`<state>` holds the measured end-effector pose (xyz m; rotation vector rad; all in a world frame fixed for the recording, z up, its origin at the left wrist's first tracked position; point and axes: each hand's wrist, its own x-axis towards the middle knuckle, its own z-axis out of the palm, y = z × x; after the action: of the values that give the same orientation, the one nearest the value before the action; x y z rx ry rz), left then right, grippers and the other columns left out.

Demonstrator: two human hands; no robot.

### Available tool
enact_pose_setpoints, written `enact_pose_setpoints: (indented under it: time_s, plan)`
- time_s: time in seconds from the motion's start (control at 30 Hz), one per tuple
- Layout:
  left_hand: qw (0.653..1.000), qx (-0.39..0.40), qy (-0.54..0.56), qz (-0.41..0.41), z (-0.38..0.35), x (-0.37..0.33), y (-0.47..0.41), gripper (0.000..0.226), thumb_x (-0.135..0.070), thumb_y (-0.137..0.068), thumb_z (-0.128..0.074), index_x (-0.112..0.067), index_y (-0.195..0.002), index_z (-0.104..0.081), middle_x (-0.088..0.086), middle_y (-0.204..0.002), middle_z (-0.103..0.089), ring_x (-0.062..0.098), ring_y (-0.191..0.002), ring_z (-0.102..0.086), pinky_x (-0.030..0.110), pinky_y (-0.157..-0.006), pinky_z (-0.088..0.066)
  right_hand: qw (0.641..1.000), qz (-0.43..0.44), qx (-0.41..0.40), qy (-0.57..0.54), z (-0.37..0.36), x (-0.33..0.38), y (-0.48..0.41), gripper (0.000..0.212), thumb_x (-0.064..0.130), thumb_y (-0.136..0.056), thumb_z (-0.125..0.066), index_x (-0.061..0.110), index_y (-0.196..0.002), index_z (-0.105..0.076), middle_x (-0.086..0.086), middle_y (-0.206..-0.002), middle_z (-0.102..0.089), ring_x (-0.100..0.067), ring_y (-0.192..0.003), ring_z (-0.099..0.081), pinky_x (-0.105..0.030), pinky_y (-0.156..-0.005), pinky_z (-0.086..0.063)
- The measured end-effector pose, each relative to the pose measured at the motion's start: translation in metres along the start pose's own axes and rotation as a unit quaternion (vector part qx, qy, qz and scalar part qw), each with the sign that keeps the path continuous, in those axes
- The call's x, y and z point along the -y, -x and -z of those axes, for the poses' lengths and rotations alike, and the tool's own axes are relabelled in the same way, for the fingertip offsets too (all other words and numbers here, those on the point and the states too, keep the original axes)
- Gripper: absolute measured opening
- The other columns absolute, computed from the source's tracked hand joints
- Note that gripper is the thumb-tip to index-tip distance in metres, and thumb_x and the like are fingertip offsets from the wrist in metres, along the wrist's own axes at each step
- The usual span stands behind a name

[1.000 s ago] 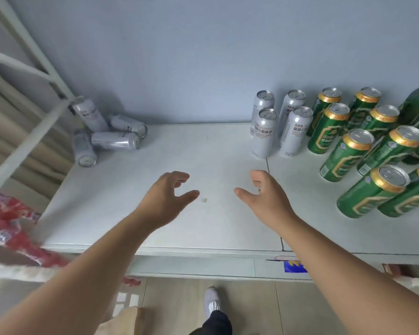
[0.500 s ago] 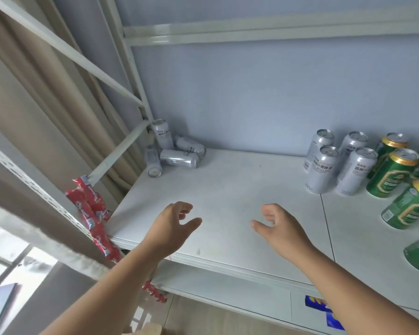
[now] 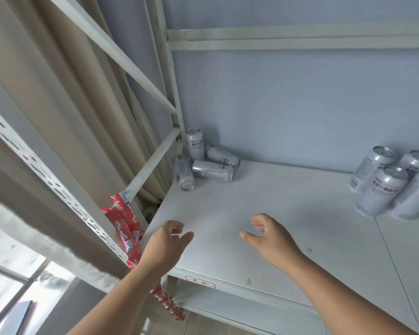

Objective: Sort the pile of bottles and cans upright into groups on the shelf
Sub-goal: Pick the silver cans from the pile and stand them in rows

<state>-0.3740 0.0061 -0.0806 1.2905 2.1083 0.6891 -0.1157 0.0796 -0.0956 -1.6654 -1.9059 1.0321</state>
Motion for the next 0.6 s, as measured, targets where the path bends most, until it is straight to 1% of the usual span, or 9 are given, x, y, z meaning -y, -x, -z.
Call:
enact_pose_setpoints:
  time_s: [0.1,0.27,0.4,0.5,0.6]
  plan:
    - [1.0,-0.008,0.008,0.011,0.009,0.007,-0.023,0.046,-0.045,-0.092,-0.067,-0.018,-0.129,-0.06,-0.009,-0.118,-0.064,0.01,-0.105,-0.061,0.031,-0.094,-0.05,1.0,-0.009,0.007,0.003,-0.012,0.007,-0.011,0.057,0.045,-0.086,-0.074,0.021,-0.134,-0.055,0.006,-0.134,-0.058,-0.01,-0.127,-0.055,-0.028,-0.105,-0.042]
    - [0.999,-0.003,0.028,0.038,0.005,0.003,-0.06,0.046,-0.045,-0.091,-0.067,-0.019,-0.129,-0.061,-0.006,-0.122,-0.066,0.014,-0.109,-0.061,0.032,-0.093,-0.049,0.999,-0.031,0.018,0.015,-0.018,0.004,-0.035,0.054,0.046,-0.087,-0.073,0.022,-0.132,-0.056,0.007,-0.133,-0.059,-0.009,-0.128,-0.055,-0.027,-0.103,-0.043]
    - [0.997,-0.014,0.05,0.065,-0.004,-0.002,-0.092,0.045,-0.044,-0.091,-0.069,-0.018,-0.127,-0.061,-0.005,-0.121,-0.065,0.015,-0.111,-0.06,0.028,-0.087,-0.043,0.998,-0.036,0.035,0.027,-0.015,0.001,-0.071,0.053,0.045,-0.087,-0.073,0.022,-0.131,-0.055,0.006,-0.131,-0.058,-0.011,-0.127,-0.055,-0.031,-0.103,-0.044]
    - [0.992,-0.021,0.07,0.1,-0.006,-0.004,-0.113,0.045,-0.044,-0.091,-0.069,-0.019,-0.127,-0.059,-0.005,-0.122,-0.064,0.014,-0.107,-0.059,0.028,-0.084,-0.041,0.998,-0.03,0.046,0.035,-0.014,0.007,-0.103,0.049,0.043,-0.087,-0.073,0.02,-0.128,-0.056,0.005,-0.127,-0.059,-0.014,-0.124,-0.056,-0.034,-0.102,-0.046]
    - [0.988,-0.035,0.08,0.128,-0.01,-0.004,-0.136,0.051,-0.045,-0.09,-0.069,-0.016,-0.13,-0.057,-0.003,-0.123,-0.063,0.014,-0.103,-0.057,0.028,-0.084,-0.04,0.997,-0.011,0.051,0.054,-0.016,0.015,-0.136,0.047,0.043,-0.087,-0.073,0.019,-0.125,-0.058,0.004,-0.123,-0.06,-0.017,-0.119,-0.059,-0.035,-0.1,-0.047]
